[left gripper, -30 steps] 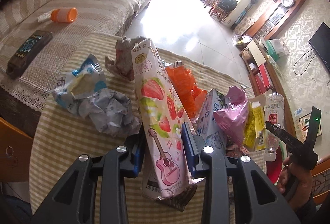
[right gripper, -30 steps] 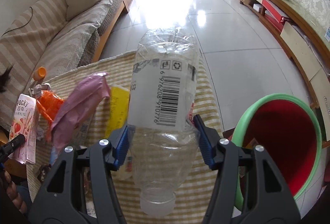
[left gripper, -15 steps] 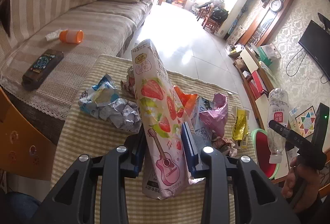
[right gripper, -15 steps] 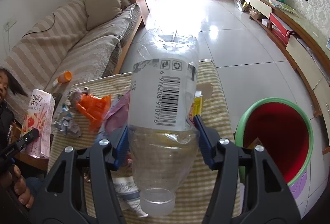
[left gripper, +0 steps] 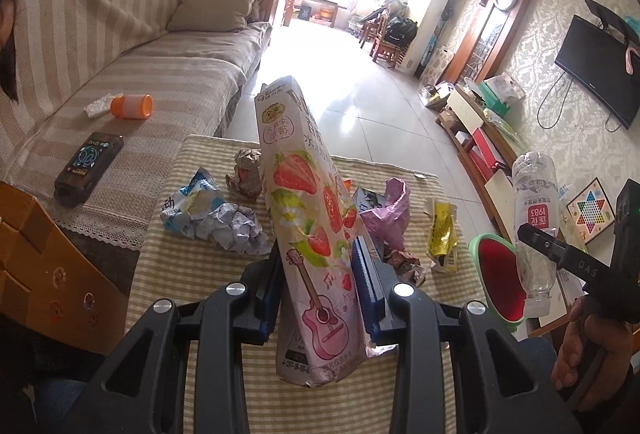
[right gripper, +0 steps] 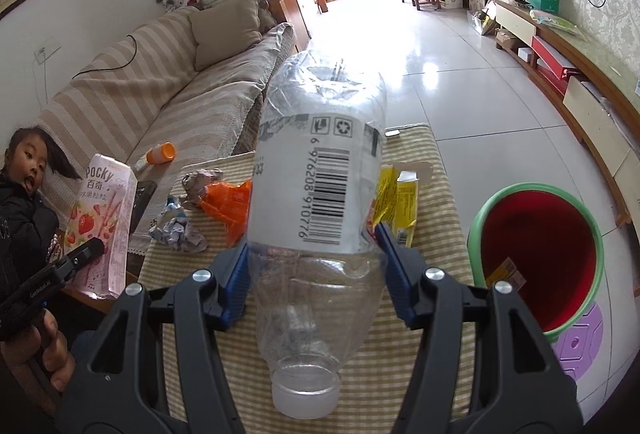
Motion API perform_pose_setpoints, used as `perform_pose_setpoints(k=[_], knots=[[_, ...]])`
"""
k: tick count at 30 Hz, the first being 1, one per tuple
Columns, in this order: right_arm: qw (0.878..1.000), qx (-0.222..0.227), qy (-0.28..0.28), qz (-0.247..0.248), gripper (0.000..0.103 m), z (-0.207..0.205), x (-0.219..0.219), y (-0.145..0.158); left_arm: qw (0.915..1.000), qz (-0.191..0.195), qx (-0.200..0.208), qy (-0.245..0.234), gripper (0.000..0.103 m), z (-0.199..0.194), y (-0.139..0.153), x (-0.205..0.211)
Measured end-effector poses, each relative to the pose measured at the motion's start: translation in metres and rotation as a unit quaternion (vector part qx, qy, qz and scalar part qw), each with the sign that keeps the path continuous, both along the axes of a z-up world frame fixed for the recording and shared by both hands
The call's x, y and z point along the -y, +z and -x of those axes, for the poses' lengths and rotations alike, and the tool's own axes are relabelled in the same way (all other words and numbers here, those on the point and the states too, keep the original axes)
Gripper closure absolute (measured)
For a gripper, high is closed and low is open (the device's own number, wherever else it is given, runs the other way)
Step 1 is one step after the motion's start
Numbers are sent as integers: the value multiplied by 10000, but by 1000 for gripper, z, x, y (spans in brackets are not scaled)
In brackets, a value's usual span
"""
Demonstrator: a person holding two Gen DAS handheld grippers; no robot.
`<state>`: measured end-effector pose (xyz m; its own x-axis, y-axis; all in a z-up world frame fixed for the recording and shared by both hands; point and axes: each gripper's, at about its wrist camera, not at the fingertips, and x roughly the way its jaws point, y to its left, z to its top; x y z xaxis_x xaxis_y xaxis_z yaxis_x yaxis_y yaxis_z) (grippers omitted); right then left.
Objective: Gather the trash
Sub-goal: 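Lift the snack box and bottle and carry them over the red bin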
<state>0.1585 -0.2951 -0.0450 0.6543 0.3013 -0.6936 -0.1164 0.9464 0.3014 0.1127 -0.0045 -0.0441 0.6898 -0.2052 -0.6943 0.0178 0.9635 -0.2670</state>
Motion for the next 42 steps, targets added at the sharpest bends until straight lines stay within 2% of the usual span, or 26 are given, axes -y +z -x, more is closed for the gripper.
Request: perform_pose_setpoints(k=[11, 22, 34, 42], knots=[[9997, 195, -1, -123, 47, 19, 13, 17, 9994, -137, 127, -287, 73, 7, 17, 33], [9986, 205, -345, -330, 47, 26, 50, 19, 9968, -187, 256, -734, 73, 0, 23, 77], [9947, 209, -943, -350, 47, 29, 118, 14, 9908, -127, 210, -1332, 73, -22, 22, 147], [9892, 209, -1426, -279, 47, 33, 175, 11, 9822, -69, 170, -1871, 73, -41, 19, 214]])
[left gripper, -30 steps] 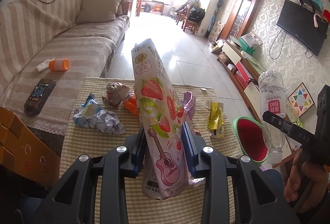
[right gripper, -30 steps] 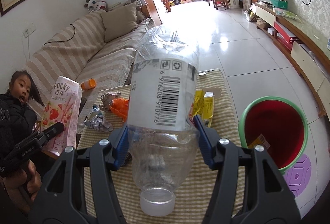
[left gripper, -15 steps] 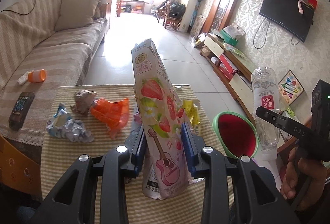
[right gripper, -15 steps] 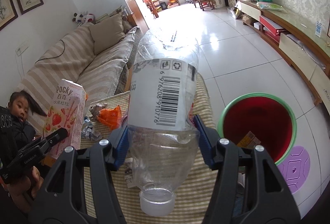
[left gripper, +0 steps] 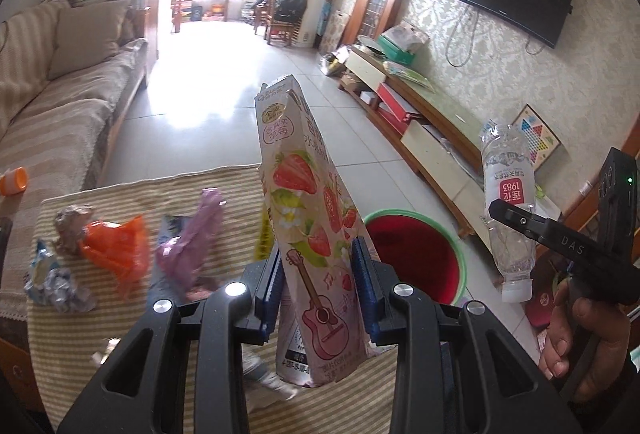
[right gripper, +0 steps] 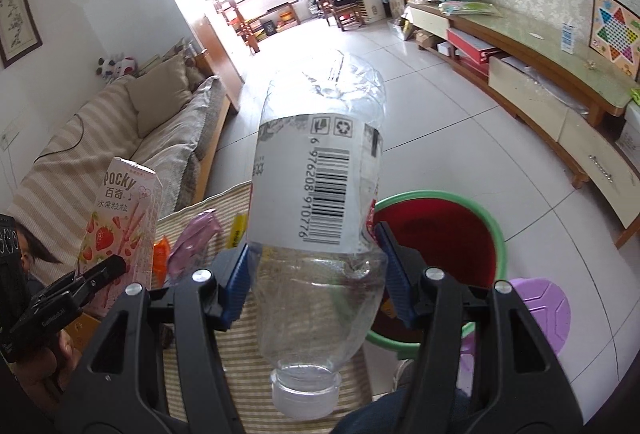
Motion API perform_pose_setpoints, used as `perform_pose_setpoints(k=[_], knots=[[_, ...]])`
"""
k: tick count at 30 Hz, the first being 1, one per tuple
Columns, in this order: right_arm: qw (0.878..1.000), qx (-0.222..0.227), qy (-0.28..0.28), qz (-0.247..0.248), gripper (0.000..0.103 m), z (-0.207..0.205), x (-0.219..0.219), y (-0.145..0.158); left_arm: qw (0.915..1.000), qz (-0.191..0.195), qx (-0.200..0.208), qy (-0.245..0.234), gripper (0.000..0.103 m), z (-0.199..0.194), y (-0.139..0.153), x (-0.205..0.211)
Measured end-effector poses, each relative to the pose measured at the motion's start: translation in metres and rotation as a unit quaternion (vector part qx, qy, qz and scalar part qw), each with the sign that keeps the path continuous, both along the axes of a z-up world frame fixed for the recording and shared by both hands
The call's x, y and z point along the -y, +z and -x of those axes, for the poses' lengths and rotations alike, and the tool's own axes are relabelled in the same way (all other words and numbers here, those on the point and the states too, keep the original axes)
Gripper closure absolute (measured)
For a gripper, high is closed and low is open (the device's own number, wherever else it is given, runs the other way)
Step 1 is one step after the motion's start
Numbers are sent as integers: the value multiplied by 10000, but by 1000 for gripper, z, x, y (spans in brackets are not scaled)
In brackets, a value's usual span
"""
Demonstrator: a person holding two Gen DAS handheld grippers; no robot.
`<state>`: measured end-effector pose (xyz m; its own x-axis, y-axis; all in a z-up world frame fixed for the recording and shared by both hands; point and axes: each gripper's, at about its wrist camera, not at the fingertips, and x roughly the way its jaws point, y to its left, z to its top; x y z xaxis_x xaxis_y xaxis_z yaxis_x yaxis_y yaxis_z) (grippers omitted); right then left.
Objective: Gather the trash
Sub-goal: 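Lift the snack box and bottle and carry them over the red bin, then open both tools to drop the box and bottle into the bin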
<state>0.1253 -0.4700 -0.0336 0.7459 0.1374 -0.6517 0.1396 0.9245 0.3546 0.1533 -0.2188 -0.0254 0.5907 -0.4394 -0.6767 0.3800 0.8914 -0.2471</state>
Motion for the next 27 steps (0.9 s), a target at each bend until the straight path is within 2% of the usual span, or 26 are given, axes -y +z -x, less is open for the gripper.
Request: perform_pose_setpoints(k=[8, 15, 27], knots=[[9992, -47, -405, 18, 47, 2, 54, -9, 9981, 170, -179, -573, 73, -14, -14, 67], [9984, -202, -536, -27, 47, -2, 79, -28, 9952, 183, -331, -897, 73, -24, -31, 114], [9977, -345, -554, -201, 47, -17, 103, -54, 9914, 61, -653, -1131, 73, -35, -63, 159]])
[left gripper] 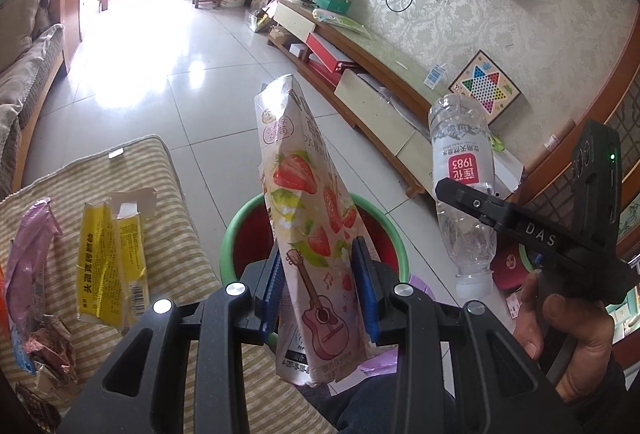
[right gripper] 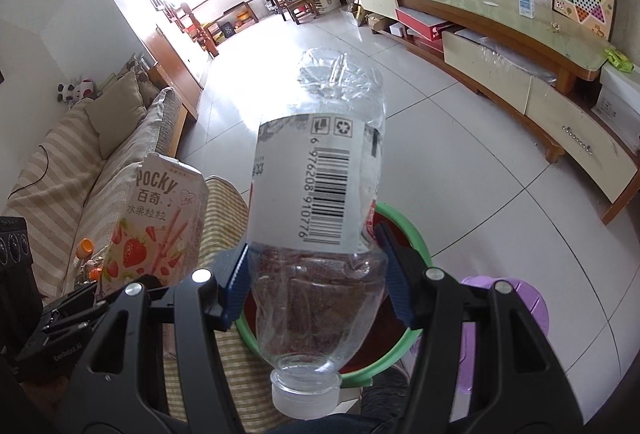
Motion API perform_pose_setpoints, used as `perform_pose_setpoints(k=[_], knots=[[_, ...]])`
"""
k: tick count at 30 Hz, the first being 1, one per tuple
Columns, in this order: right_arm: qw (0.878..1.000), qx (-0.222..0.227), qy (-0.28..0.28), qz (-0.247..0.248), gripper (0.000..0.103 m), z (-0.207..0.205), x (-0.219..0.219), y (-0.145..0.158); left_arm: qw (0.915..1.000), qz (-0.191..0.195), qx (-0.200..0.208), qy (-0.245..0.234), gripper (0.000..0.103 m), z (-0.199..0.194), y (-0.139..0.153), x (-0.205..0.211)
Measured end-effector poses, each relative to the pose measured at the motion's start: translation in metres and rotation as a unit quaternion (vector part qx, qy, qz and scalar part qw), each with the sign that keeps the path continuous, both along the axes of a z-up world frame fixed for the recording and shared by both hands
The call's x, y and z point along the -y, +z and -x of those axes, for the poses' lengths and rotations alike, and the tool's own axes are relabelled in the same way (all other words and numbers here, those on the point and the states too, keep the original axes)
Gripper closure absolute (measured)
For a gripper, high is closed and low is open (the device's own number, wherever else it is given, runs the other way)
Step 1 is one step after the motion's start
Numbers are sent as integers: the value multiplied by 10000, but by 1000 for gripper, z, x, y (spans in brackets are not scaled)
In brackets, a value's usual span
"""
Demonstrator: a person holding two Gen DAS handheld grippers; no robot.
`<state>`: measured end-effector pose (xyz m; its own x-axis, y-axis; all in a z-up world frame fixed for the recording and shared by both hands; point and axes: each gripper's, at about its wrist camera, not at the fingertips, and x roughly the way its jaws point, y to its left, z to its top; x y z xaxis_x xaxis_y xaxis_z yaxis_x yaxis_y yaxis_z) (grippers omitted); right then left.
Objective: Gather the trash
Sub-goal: 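Open both tools to drop the box and bottle into the bin, then move both tools back over the table toward the paper cup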
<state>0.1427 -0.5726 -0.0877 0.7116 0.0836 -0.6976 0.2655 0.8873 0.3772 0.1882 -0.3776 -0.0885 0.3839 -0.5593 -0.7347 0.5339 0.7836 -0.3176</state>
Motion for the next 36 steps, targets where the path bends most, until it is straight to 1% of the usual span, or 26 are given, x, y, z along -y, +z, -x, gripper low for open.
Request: perform_pose_setpoints(k=[14, 15, 16, 17, 18, 20, 24, 31, 32, 34, 36], knots=[[9999, -57, 118, -64, 47, -12, 11, -15, 9997, -148, -199, -35, 71, -10, -17, 19], [9999, -67, 125, -64, 47, -13, 11, -16, 9997, -137, -217, -43, 69, -11, -17, 19], [9999, -73, 131, -62, 47, -14, 11, -16, 9996, -131, -229, -47, 63, -11, -17, 20], [9999, -75, 132, -61, 47, -15, 13, -17, 9997, -115, -203, -17, 47, -11, -16, 19], [9999, -78, 136, -63, 47, -15, 13, -17, 9999, -81, -141, 37, 38, -9, -14, 17], [9998, -90, 160, -62, 47, -15, 10, -17, 9998, -81, -94, 131, 36, -10, -12, 12], [9997, -102, 194, -51, 47, -18, 7, -18, 9992, 0, -166, 350, 36, -14, -11, -5], [9994, -170, 309, 4, 46, -24, -2, -22, 9982, 105, -59, 585, 36, -15, 2, -28], [9992, -195, 345, 37, 43, -25, -5, -23, 9980, 110, -50, 614, 36, -15, 3, -32], [9993, -180, 309, 107, 19, -25, -9, -22, 9978, 121, -39, 655, 36, -15, 5, -38], [9994, -132, 268, 177, 14, -24, -12, -19, 9974, 118, -25, 708, 36, -14, 6, -45]])
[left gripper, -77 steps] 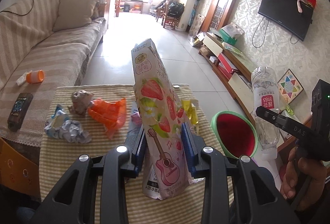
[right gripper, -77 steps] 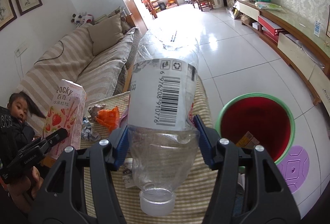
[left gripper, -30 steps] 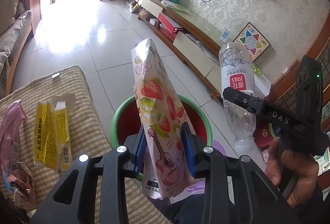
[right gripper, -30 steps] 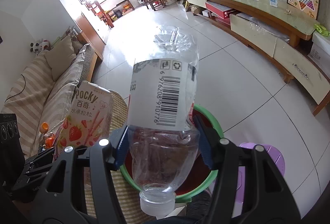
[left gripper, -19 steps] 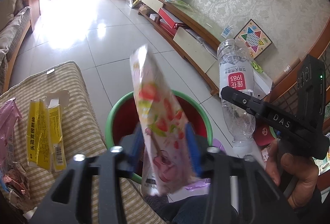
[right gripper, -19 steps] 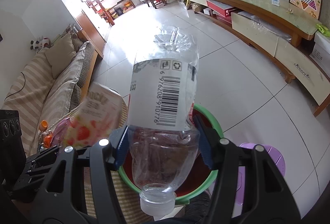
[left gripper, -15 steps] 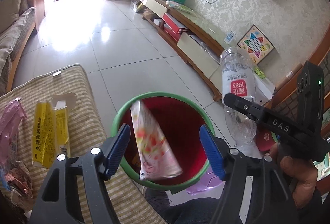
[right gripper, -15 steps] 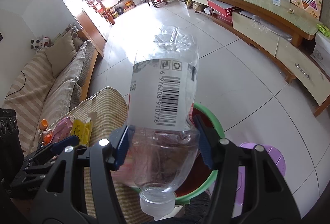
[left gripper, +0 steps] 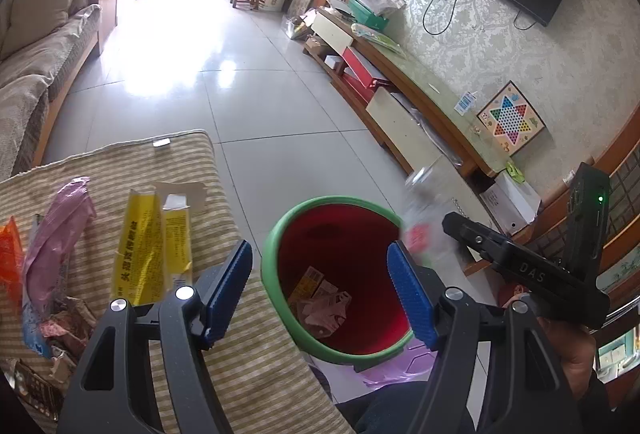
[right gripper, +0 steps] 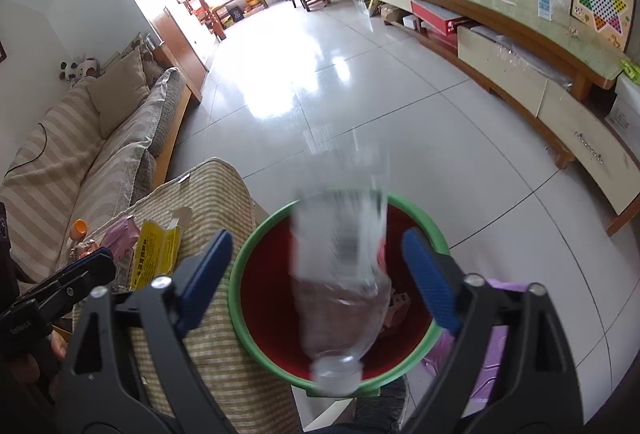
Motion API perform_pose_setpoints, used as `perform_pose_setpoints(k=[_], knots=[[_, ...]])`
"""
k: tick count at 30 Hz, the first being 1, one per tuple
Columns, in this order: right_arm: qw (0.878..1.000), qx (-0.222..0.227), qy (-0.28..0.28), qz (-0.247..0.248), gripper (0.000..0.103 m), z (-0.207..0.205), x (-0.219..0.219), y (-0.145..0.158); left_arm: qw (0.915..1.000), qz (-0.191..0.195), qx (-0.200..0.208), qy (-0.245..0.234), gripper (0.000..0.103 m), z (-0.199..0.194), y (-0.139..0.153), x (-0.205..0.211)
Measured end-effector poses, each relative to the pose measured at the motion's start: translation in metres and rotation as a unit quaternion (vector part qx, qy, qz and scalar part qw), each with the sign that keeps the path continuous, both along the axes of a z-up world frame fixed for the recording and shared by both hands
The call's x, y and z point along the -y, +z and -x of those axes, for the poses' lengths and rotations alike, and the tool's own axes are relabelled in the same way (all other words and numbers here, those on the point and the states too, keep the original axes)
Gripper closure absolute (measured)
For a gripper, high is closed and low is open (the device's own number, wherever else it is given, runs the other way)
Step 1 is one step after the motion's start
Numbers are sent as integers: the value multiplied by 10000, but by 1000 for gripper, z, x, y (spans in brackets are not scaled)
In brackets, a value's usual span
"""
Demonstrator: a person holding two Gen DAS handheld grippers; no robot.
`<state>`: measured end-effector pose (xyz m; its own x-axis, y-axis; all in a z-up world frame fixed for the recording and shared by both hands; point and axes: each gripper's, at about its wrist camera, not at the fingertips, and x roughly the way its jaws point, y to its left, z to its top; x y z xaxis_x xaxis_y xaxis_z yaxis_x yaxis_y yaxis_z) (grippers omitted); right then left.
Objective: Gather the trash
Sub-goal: 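Move both tools back over the table toward the paper cup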
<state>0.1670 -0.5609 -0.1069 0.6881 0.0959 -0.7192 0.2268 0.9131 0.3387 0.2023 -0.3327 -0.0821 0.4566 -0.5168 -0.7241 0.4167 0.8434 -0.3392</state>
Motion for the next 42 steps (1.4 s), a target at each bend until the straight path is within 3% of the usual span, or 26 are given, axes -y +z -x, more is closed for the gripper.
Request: perform_pose_setpoints(k=[8, 10, 12, 15, 29, 42], knots=[[10000, 24, 86, 40, 11, 2, -15, 9, 9999, 51, 39, 159, 36, 6, 8, -26], [9999, 47, 95, 121, 7, 3, -21, 13, 9997, 41, 64, 218, 29, 8, 11, -34], [9996, 78, 97, 239, 5, 4, -29, 19, 9994, 34, 121, 310, 16, 12, 15, -44], [9994, 124, 156, 286, 5, 7, -44, 27, 9984, -37, 242, 511, 8, 18, 21, -65], [9965, 215, 712, 381, 5, 14, -145, 53, 9923, -128, 272, 1200, 8, 59, 33, -190], [9879, -145, 1384, 681, 5, 23, -240, 33, 9824, -331, -241, 1823, 8, 100, -14, -307]])
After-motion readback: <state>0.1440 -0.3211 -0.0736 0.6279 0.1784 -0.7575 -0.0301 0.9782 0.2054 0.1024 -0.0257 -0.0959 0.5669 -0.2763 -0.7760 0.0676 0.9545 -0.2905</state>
